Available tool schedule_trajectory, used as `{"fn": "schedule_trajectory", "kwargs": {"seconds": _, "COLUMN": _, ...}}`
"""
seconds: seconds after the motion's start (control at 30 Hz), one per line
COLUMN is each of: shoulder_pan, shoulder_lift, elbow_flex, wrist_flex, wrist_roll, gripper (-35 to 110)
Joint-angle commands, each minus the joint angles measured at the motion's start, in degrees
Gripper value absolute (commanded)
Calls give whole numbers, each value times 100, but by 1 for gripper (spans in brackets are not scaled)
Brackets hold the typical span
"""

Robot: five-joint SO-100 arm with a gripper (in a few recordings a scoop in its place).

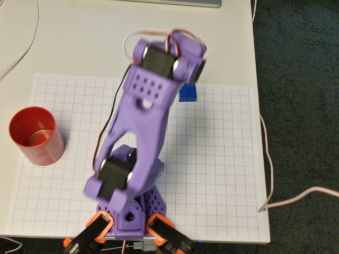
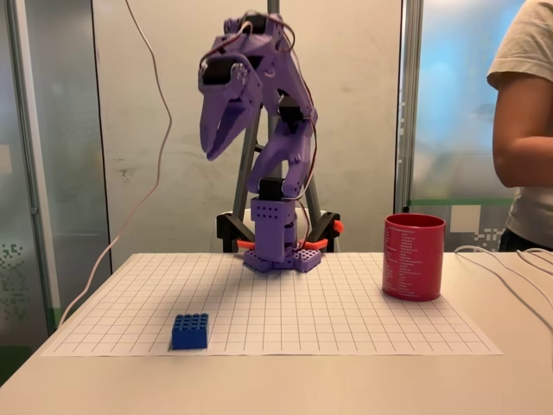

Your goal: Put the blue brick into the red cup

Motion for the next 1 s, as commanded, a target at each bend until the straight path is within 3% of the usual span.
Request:
{"fn": "schedule_trajectory", "kwargs": {"seconds": 0.0, "shoulder_pan": -325, "shoulder_lift": -879, "elbow_flex": -1362, "wrist_flex": 501, "wrist_roll": -527, "gripper": 0}}
{"fn": "schedule_trajectory", "kwargs": {"seconds": 0.27, "shoulder_pan": -114, "shoulder_lift": -2373, "elbow_flex": -1582, "wrist_flex": 562, "wrist_roll": -1485, "gripper": 0}}
{"fn": "schedule_trajectory", "kwargs": {"seconds": 0.47, "shoulder_pan": 325, "shoulder_lift": -2514, "elbow_flex": -229, "wrist_flex": 237, "wrist_roll": -2136, "gripper": 0}}
{"fn": "schedule_trajectory", "kwargs": {"seconds": 0.73, "shoulder_pan": -466, "shoulder_lift": -2364, "elbow_flex": 1459, "wrist_flex": -1266, "wrist_roll": -1714, "gripper": 0}}
{"fn": "schedule_trajectory", "kwargs": {"seconds": 0.97, "shoulder_pan": -914, "shoulder_lift": -2566, "elbow_flex": 1600, "wrist_flex": -2030, "wrist_roll": -1424, "gripper": 0}}
